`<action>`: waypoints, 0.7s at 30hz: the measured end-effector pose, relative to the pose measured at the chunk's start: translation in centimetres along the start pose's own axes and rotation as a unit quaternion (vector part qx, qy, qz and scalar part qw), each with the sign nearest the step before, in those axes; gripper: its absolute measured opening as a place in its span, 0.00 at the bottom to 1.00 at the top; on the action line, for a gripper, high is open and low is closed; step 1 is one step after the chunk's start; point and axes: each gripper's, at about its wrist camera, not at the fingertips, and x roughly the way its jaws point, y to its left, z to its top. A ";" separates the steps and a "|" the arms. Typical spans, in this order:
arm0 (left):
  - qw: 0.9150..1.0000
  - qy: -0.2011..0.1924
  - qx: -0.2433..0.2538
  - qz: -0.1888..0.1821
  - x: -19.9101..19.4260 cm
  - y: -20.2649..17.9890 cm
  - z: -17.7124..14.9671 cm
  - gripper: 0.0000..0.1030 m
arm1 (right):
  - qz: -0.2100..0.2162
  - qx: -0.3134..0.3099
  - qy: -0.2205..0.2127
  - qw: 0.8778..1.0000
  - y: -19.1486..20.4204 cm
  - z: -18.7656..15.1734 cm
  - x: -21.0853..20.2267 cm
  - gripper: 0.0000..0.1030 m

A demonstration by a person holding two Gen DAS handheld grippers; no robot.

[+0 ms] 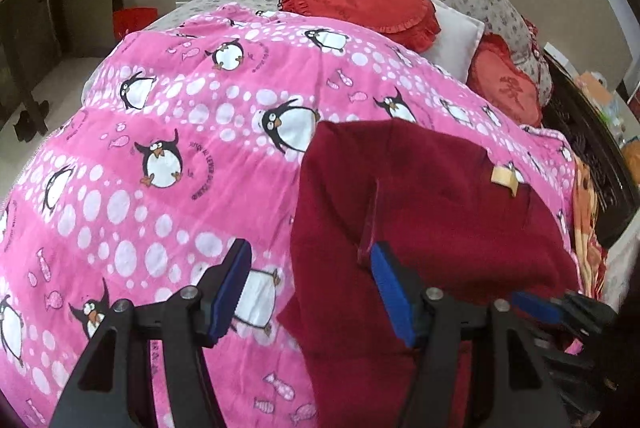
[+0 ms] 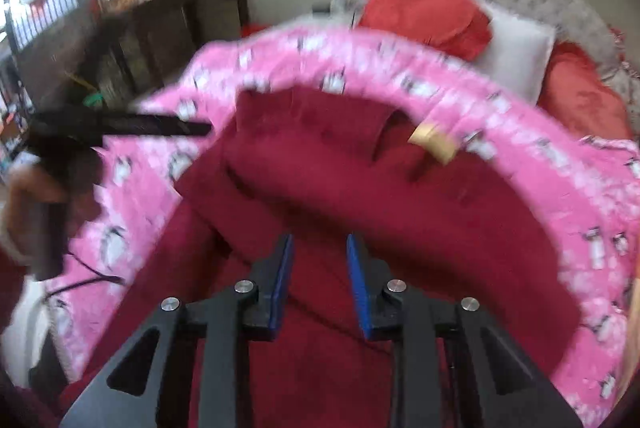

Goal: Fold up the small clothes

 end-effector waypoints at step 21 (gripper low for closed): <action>0.999 0.006 0.001 -0.040 -2.5 -1.7 -1.8 0.71 | 0.017 0.004 0.050 0.999 1.3 -2.4 3.3 0.00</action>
